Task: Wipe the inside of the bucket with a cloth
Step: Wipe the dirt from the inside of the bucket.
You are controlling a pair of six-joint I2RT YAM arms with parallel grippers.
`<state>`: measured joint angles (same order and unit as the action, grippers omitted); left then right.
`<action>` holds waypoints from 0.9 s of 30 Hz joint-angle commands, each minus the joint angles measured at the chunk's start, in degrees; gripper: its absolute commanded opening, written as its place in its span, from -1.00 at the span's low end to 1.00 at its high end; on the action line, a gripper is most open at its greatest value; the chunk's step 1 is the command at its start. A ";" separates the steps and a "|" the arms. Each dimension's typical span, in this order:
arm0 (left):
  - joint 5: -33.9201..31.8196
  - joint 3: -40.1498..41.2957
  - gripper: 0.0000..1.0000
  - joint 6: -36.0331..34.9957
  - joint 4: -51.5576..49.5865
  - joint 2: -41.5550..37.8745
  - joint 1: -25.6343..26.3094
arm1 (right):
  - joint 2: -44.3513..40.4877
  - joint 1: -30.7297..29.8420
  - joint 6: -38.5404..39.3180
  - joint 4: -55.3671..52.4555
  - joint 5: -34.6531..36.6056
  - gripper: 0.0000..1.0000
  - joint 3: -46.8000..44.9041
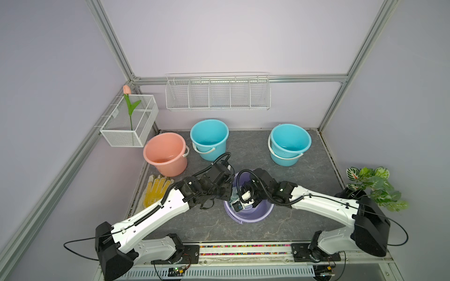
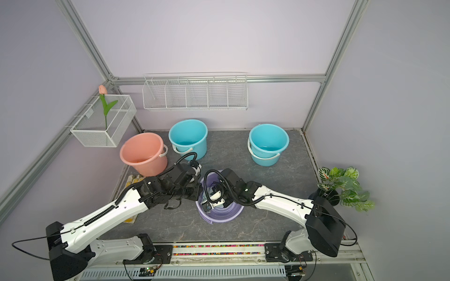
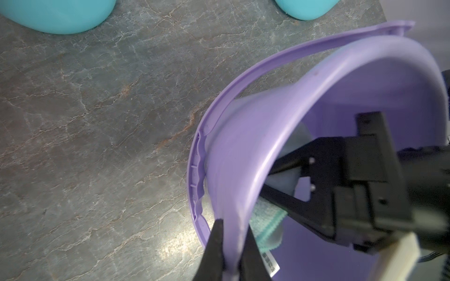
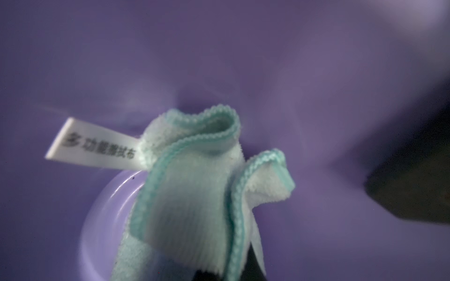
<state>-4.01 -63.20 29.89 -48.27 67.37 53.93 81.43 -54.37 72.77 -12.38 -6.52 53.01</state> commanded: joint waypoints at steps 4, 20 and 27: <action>2.19 1.30 -1.00 -1.67 5.10 -2.84 1.53 | 5.14 0.29 4.21 15.75 1.87 -0.86 -1.73; -2.67 2.05 -1.00 -1.02 1.91 -5.33 3.20 | 6.65 2.08 16.22 24.15 20.19 -0.87 -8.44; -6.02 0.00 -1.00 -1.37 -0.54 -3.96 4.54 | 4.21 -0.18 18.17 4.08 29.32 -0.86 -6.54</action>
<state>-8.86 -60.60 29.04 -47.20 64.05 57.49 86.80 -54.17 89.10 4.45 16.03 45.60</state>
